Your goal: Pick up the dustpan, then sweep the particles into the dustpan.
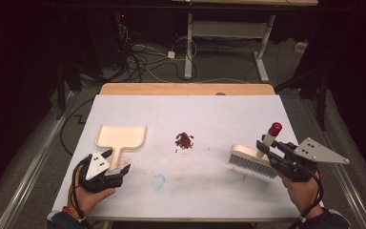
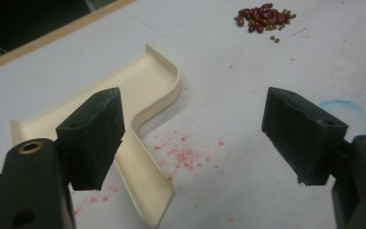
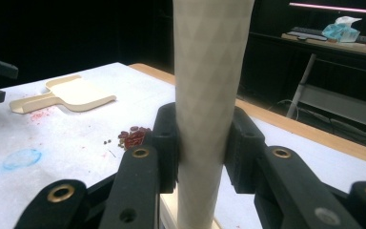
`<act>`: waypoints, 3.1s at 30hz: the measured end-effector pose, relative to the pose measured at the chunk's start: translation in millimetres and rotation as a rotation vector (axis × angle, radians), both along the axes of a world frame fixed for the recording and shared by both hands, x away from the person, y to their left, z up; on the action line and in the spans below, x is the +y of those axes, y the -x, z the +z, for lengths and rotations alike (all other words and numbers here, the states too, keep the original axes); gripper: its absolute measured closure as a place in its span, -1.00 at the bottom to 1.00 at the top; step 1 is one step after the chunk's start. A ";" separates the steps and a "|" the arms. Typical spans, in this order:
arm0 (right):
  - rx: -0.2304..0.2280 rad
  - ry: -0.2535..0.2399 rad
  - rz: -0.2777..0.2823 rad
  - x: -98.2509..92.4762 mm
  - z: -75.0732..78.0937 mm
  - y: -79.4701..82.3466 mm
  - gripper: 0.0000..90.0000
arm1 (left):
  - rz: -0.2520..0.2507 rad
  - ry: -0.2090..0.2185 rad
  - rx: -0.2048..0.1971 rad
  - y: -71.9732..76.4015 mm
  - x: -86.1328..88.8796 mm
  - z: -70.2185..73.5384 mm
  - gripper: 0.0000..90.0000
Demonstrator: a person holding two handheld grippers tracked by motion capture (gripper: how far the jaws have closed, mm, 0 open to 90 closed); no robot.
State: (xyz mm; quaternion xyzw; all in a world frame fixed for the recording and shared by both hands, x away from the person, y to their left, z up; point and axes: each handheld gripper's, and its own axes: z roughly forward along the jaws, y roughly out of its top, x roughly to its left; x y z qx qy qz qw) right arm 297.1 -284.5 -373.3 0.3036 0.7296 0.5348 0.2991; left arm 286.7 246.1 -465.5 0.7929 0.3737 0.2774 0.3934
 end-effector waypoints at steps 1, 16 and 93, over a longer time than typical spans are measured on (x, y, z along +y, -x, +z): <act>-0.004 0.001 -0.005 0.2 -0.1 -0.2 0.56 | 0.008 0.005 0.006 -0.4 0.7 0.1 -0.54; -0.019 0.007 -0.005 7.1 1.2 -4.2 0.56 | 0.119 -0.018 0.128 -2.6 2.9 -0.1 -0.57; 0.051 0.009 -0.058 25.1 -12.0 -38.8 0.56 | -0.116 -0.129 0.411 -23.4 -43.5 3.3 0.43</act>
